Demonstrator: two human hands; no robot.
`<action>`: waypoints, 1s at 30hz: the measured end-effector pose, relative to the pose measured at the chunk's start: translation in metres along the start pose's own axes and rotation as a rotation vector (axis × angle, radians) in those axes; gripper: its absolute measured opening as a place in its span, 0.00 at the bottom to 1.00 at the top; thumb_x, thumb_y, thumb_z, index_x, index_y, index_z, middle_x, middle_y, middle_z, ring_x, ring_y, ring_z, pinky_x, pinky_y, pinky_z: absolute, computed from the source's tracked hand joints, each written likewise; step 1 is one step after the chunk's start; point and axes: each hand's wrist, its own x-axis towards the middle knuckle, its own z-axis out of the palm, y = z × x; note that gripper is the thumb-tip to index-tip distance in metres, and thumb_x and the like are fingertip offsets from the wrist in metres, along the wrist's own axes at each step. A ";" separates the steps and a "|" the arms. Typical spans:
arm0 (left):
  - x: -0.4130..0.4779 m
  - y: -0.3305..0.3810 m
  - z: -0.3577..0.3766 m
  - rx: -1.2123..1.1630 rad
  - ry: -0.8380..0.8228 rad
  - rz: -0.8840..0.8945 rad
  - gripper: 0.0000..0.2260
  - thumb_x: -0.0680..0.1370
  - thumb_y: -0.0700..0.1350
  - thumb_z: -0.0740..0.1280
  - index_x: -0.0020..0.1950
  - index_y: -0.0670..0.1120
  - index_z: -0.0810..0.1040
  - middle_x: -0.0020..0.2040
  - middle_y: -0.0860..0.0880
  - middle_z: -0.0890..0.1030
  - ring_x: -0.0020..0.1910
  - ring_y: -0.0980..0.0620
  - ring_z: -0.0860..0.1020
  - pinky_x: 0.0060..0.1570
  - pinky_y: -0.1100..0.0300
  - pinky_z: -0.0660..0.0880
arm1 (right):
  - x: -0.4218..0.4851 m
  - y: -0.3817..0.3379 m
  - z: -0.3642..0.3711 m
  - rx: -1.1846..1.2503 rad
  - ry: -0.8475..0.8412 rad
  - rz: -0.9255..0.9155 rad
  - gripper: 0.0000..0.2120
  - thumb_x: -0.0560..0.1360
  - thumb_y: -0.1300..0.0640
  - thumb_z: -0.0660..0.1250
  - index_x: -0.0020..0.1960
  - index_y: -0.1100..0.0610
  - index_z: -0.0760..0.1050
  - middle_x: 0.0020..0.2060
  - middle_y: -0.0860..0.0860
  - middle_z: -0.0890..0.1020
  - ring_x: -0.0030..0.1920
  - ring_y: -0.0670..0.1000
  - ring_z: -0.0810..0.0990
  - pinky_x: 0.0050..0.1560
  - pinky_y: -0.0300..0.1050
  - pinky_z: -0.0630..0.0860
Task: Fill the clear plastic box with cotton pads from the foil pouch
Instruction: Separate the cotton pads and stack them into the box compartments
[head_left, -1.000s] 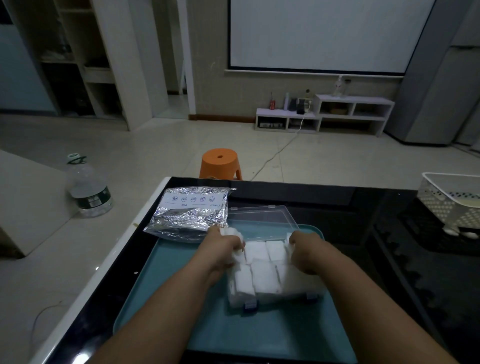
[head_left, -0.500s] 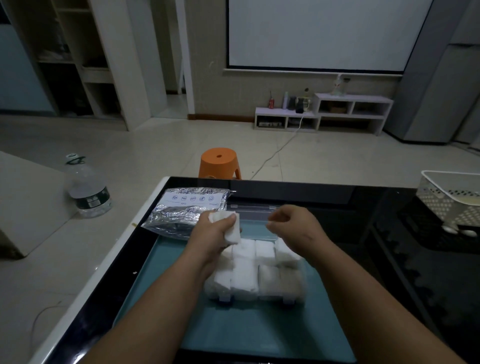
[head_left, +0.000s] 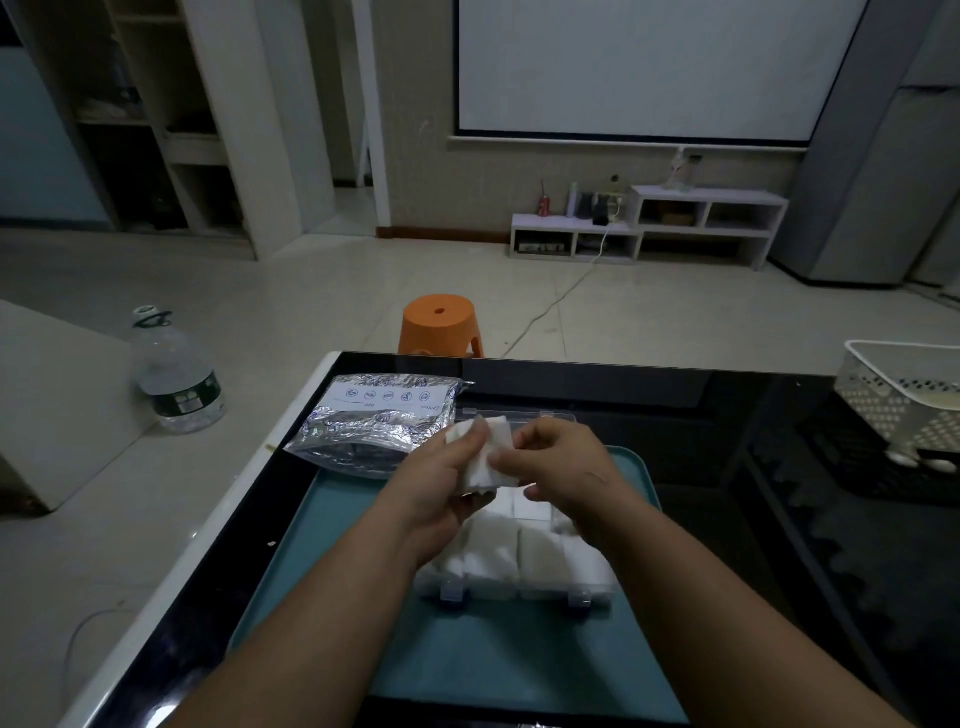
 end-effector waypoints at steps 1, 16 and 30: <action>0.000 0.000 0.000 -0.028 -0.008 -0.014 0.11 0.79 0.49 0.64 0.56 0.43 0.78 0.47 0.42 0.83 0.44 0.45 0.80 0.50 0.52 0.74 | 0.001 0.000 -0.001 0.013 0.013 0.011 0.08 0.73 0.57 0.71 0.48 0.60 0.76 0.45 0.53 0.82 0.45 0.52 0.81 0.40 0.42 0.78; 0.004 -0.002 0.001 0.149 0.113 0.066 0.07 0.81 0.37 0.61 0.52 0.39 0.78 0.48 0.39 0.83 0.45 0.45 0.83 0.44 0.52 0.82 | 0.006 0.001 -0.015 0.174 0.067 0.124 0.08 0.73 0.62 0.72 0.48 0.52 0.78 0.46 0.51 0.82 0.47 0.51 0.81 0.41 0.42 0.77; 0.005 0.000 -0.001 0.189 0.225 0.059 0.05 0.81 0.37 0.62 0.47 0.40 0.77 0.47 0.40 0.81 0.44 0.46 0.80 0.41 0.53 0.81 | 0.014 0.012 -0.049 -0.631 0.001 0.434 0.08 0.73 0.63 0.67 0.52 0.61 0.78 0.37 0.54 0.77 0.38 0.53 0.77 0.44 0.48 0.77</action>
